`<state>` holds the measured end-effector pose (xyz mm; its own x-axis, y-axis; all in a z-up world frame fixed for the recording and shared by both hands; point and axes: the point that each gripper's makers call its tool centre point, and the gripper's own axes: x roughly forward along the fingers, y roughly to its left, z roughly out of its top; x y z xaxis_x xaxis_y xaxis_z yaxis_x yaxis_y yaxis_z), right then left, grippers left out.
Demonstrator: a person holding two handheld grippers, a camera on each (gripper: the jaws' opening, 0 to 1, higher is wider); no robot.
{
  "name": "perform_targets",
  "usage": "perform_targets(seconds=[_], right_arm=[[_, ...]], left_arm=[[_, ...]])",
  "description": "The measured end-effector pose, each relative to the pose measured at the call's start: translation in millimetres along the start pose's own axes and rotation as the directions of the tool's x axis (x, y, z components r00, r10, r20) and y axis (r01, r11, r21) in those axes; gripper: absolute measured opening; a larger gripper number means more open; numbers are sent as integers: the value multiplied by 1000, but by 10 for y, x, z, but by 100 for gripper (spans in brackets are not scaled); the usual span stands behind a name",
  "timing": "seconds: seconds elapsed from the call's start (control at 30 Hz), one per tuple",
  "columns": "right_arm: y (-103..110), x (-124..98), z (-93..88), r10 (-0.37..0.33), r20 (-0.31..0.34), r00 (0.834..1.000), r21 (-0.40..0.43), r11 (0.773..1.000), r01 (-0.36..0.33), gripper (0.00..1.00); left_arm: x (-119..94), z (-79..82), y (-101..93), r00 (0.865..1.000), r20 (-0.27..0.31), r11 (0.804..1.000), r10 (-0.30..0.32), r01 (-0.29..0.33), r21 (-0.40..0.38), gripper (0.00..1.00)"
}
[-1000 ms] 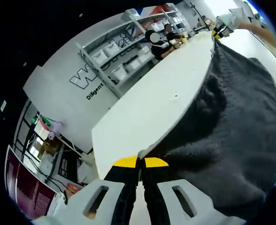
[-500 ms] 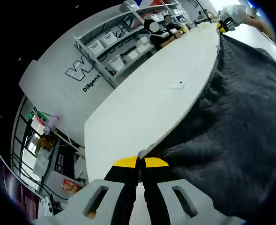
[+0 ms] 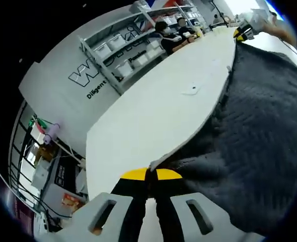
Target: Fold the towel on the table until its edges align and the towel forms a compact rectangular stack.
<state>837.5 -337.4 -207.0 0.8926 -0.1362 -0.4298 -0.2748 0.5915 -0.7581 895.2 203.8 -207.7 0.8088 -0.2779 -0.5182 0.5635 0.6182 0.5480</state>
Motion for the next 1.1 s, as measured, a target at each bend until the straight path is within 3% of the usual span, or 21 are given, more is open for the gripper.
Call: perform_targets(seconds=[0.13,0.2,0.3,0.43,0.57,0.77,0.9,1.1], right_arm=[[-5,-8,-50,-2,-4,1000,4,1000,2,14],[-55,-28,-76,-15,-10,1000,16,1000,15,20],[-101,-55,-113,-24,-20,1000,42,999,25,31],[-187,-122,-176,-59,-39,998,74,995,61,40],[-197,-199,-213,-71,-55,996,84,994,75,62],[-200,-298,-256,-66,-71,995,117,990,74,96],[-180,-385,-267,-42,-66,997,134,990,51,99],[-177,-565,-298,-8,-48,999,177,984,17,99]], left_arm=[[-25,-15,25,1000,29,997,-10,12,-78,9],[-48,-23,51,999,43,994,-7,12,-108,13],[-67,-41,86,999,48,992,1,5,-124,26],[-166,-100,280,994,27,984,109,-104,-147,39],[-236,-157,317,993,15,977,121,-117,-180,64],[-371,-328,391,985,-39,960,165,-170,-221,77],[-461,-479,438,976,-100,942,192,-212,-261,94],[-608,-598,375,978,-119,934,169,-198,-297,99]])
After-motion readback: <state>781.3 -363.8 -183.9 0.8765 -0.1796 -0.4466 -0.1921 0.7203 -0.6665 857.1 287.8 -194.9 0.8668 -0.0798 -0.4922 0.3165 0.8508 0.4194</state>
